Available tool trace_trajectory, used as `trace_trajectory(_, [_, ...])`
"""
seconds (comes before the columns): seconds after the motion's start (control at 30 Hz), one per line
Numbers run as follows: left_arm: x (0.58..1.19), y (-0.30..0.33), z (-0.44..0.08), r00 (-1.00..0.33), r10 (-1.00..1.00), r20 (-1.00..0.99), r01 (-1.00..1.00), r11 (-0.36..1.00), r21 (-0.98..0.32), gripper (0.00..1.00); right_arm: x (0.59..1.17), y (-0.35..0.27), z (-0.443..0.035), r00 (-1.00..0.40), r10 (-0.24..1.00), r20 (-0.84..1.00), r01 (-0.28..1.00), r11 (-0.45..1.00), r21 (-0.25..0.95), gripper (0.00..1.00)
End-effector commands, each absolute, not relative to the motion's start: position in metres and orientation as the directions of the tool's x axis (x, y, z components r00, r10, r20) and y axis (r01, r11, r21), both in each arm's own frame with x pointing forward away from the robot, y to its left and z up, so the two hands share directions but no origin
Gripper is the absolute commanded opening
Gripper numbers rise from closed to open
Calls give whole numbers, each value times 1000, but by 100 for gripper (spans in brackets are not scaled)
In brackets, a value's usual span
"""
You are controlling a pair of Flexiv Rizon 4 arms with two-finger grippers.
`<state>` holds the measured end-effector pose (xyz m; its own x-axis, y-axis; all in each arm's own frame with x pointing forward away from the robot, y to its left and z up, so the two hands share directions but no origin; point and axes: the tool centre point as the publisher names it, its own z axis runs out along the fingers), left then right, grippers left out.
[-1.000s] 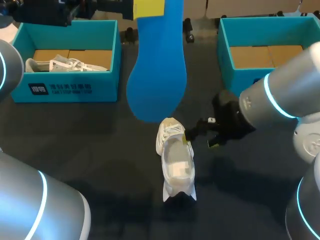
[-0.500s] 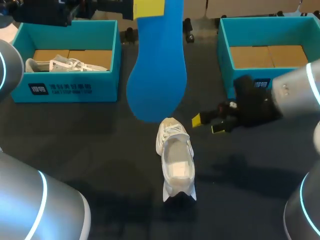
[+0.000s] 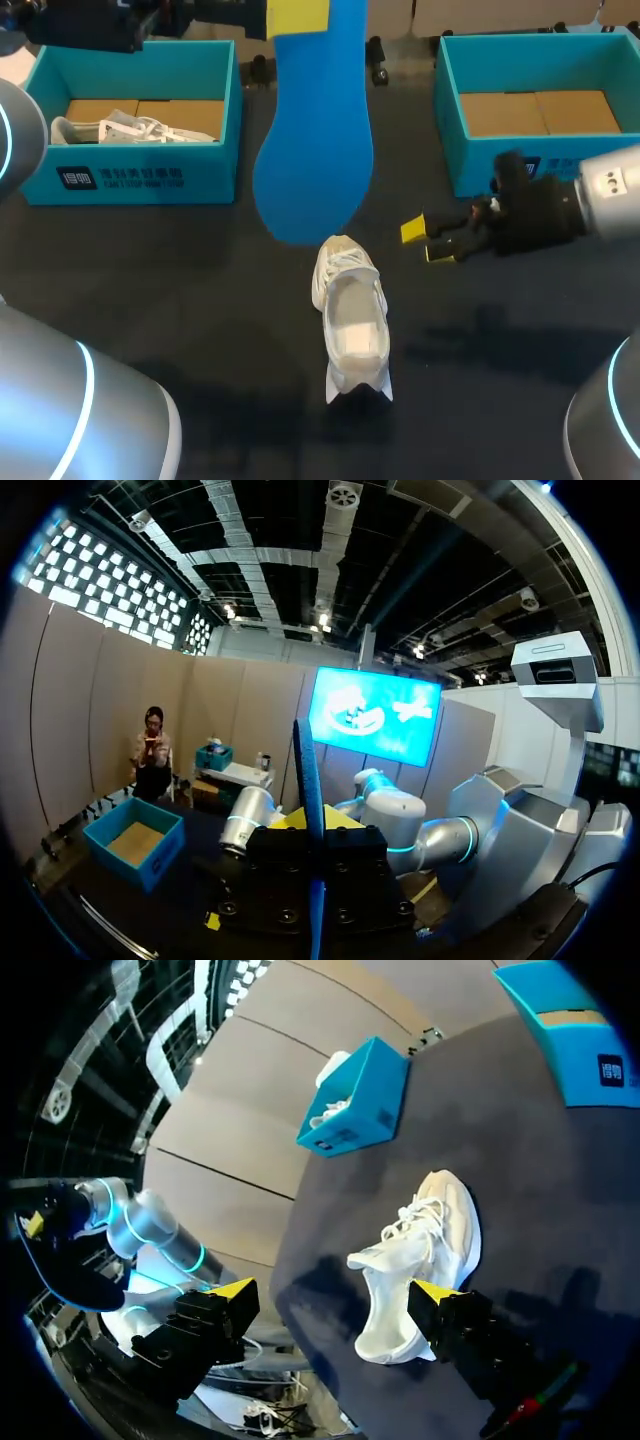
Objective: Take the shoe out of the shoebox, open the shoe tongue, remove and reinsert the insole, then place the shoe into the shoebox
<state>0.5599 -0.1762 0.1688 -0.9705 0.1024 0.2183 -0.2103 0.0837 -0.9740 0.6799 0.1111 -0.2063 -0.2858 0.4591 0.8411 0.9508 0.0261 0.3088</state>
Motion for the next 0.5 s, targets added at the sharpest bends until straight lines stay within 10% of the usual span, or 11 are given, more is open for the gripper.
trace_trajectory(0.03, [561, -178, 170, -971, 103, 218, -210, 87, -974, 0, 688, 117, -199, -279, 433, 857, 954, 22, 299, 100])
trace_trajectory(0.5, [561, -178, 170, -971, 103, 218, -210, 87, -974, 0, 700, 117, -173, -304, 299, 905, 944, -33, 328, 100])
